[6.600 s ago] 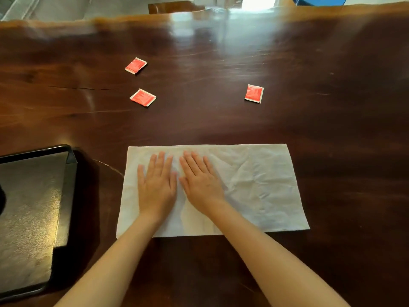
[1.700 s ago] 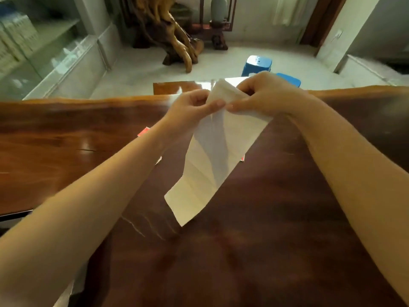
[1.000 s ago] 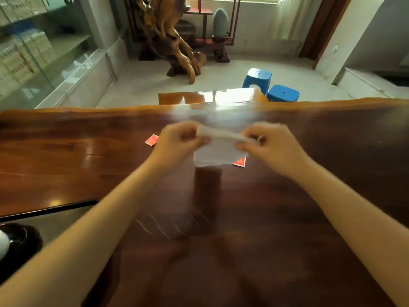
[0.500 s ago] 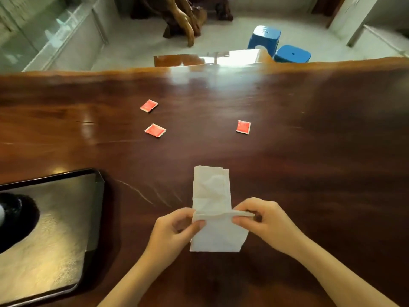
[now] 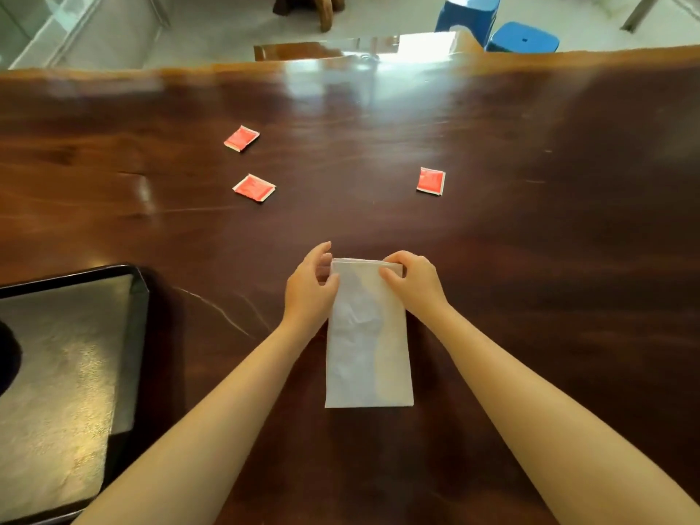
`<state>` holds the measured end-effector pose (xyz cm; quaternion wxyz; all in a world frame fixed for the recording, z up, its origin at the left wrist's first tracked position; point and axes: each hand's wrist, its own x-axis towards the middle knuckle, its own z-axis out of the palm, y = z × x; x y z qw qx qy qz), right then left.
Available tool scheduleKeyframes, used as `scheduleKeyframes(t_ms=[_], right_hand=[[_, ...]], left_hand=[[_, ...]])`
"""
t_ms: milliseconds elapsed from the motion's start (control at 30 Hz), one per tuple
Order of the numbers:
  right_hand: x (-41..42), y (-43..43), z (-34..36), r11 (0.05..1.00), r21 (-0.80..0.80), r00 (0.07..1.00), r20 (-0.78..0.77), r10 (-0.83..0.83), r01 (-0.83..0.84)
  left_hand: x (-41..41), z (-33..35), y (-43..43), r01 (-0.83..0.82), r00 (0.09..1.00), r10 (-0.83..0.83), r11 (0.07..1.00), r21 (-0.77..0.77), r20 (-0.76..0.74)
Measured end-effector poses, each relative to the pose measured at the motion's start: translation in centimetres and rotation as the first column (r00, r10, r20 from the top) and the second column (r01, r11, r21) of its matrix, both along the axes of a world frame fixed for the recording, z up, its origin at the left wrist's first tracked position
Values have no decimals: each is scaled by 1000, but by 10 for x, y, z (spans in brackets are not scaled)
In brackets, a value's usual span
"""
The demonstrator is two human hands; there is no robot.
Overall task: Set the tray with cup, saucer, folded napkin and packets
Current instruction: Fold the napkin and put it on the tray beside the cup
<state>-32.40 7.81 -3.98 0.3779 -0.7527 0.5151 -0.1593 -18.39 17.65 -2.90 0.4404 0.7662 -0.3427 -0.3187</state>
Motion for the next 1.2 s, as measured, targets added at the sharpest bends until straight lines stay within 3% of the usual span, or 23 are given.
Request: scheduleKeyframes(t_ms=[100, 200, 267, 400, 433, 500, 567, 633, 733, 867, 1000, 1067, 1133, 1200], right_hand=[[6, 1, -18, 991, -136, 999, -38, -24, 19], [7, 2, -24, 966, -252, 997, -44, -68, 55], [5, 0, -27, 952, -300, 993, -73, -96, 69], [-6, -4, -20, 926, -359, 986, -75, -149, 113], [-7, -3, -17, 902, -426, 994, -54, -100, 67], [-7, 1, -13, 812, -541, 976, -137, 171, -218], [-4, 6, -19, 669, -435, 797, -369, 478, -603], [-3, 5, -29, 597, -242, 624, -508, 593, -765], [-3, -10, -38, 620, -253, 633, -570, 524, -742], [4, -18, -35, 762, -312, 776, -512, 369, -568], [10, -26, -23, 798, -332, 817, -483, 314, -503], [10, -36, -15, 861, -258, 845, -444, 298, -439], [11, -46, -4, 930, -76, 879, -362, 310, -359], [12, -56, 8, 937, 125, 881, -319, 349, -326]], left_hand=[[-16, -14, 24, 14, 961, -12, 1000, -6, 276], [-50, -26, 52, 149, 781, -162, 986, 71, 603], [-68, -34, 61, 217, 663, -305, 952, 215, 683], [-74, -39, 65, 170, 597, -389, 916, 364, 702], [-75, -36, 65, 156, 582, -387, 916, 369, 716], [-80, -35, 68, 142, 569, -392, 912, 384, 723], [-87, -38, 72, 141, 572, -426, 893, 428, 701], [-92, -42, 76, 147, 577, -466, 867, 476, 670], [-91, -47, 72, 142, 566, -478, 859, 492, 671], [-87, -45, 70, 154, 540, -493, 855, 496, 682], [-90, -49, 90, 307, 479, -550, 835, 457, 684], [-90, -48, 95, 328, 456, -565, 825, 461, 687], [-89, -43, 93, 318, 446, -580, 815, 485, 682], [-89, -37, 90, 320, 450, -591, 806, 498, 669]])
